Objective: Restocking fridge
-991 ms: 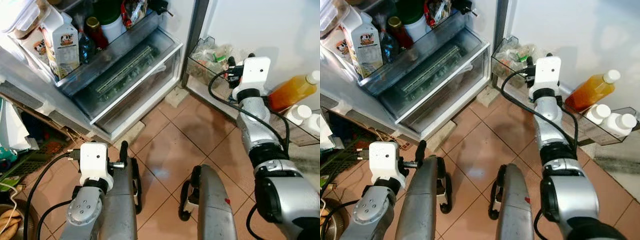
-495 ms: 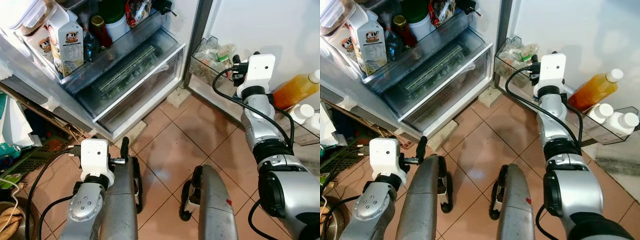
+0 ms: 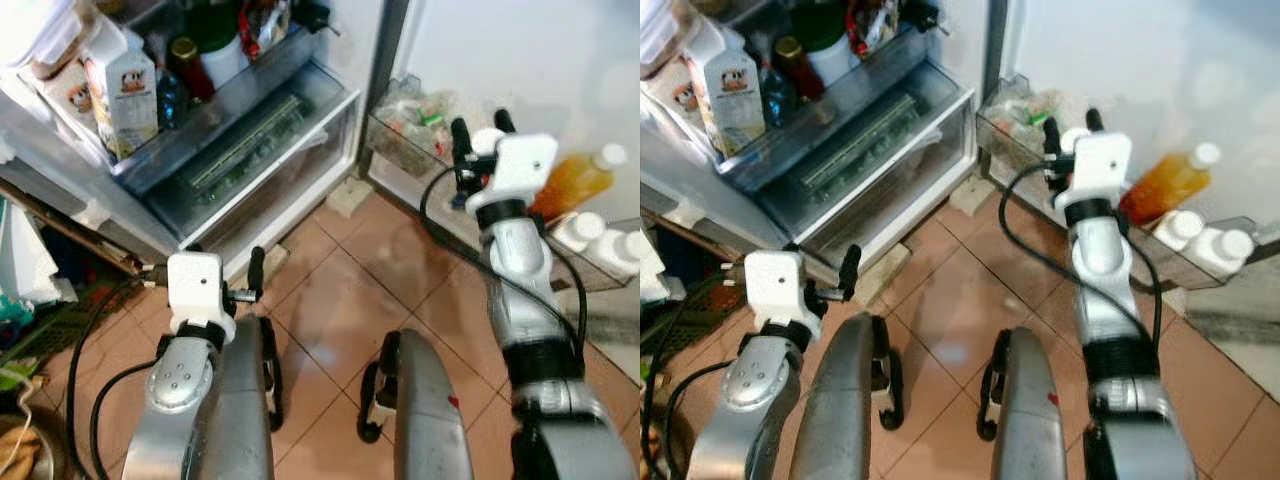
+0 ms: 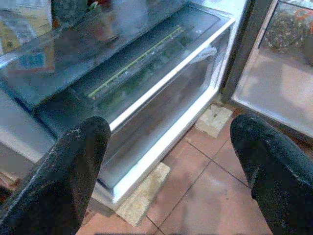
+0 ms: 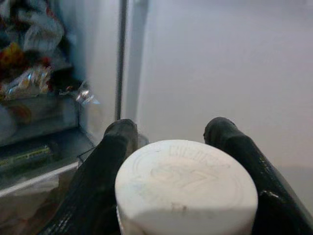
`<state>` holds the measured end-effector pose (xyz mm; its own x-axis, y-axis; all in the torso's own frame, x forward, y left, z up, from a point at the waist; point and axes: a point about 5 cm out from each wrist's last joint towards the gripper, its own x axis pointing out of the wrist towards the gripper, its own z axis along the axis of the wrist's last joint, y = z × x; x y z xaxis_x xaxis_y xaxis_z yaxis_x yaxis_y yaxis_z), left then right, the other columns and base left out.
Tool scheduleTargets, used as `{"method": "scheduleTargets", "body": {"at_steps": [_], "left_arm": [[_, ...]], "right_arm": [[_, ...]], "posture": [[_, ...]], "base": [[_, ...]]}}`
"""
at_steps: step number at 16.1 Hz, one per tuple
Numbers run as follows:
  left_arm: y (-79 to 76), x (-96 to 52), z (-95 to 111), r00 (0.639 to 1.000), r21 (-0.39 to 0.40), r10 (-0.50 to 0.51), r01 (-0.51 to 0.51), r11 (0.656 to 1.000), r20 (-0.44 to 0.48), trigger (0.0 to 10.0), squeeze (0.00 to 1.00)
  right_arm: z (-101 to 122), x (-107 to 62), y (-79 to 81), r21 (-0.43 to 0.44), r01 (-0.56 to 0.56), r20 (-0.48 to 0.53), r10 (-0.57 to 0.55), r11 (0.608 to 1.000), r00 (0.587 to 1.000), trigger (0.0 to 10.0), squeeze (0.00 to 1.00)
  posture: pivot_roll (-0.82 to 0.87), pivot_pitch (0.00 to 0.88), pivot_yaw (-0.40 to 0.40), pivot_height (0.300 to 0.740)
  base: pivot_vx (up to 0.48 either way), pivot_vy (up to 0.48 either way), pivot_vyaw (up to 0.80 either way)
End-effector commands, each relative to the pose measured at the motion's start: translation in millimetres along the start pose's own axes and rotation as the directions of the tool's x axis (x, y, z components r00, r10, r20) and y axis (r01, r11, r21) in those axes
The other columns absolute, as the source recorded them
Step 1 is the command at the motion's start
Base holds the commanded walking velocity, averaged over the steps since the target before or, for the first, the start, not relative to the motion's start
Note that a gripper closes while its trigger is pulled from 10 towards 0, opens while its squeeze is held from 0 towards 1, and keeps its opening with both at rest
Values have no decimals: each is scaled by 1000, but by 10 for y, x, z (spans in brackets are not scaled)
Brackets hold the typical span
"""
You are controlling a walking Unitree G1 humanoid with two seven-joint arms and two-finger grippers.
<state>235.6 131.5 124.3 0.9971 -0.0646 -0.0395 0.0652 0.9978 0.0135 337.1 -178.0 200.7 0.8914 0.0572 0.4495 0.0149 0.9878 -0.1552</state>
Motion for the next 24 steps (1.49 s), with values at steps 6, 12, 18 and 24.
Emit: {"method": "scheduleTargets", "body": {"at_steps": [6,12,18,24], "left_arm": [[-46,198,26,998,-6,-41,41,999,53,10000,0],[-84,294,10,995,-5,-67,67,998,79,10000,0],[-97,301,-39,996,-10,-57,58,998,71,10000,0],[-122,331,-57,996,-14,-61,62,998,72,10000,0]], "right_arm": [[249,-45,-45,-21,22,71,-20,1000,997,10000,0],[203,-145,268,76,-136,8,136,988,991,10000,0],[184,-168,343,130,-155,-28,160,979,987,10000,0],[191,-134,388,200,-131,-50,144,971,988,10000,0]], "posture": [[45,107,28,630],[42,94,37,630],[38,85,32,630],[29,72,31,675]], "base": [[0,0,-89],[261,0,0],[0,0,-81],[0,0,0]]}}
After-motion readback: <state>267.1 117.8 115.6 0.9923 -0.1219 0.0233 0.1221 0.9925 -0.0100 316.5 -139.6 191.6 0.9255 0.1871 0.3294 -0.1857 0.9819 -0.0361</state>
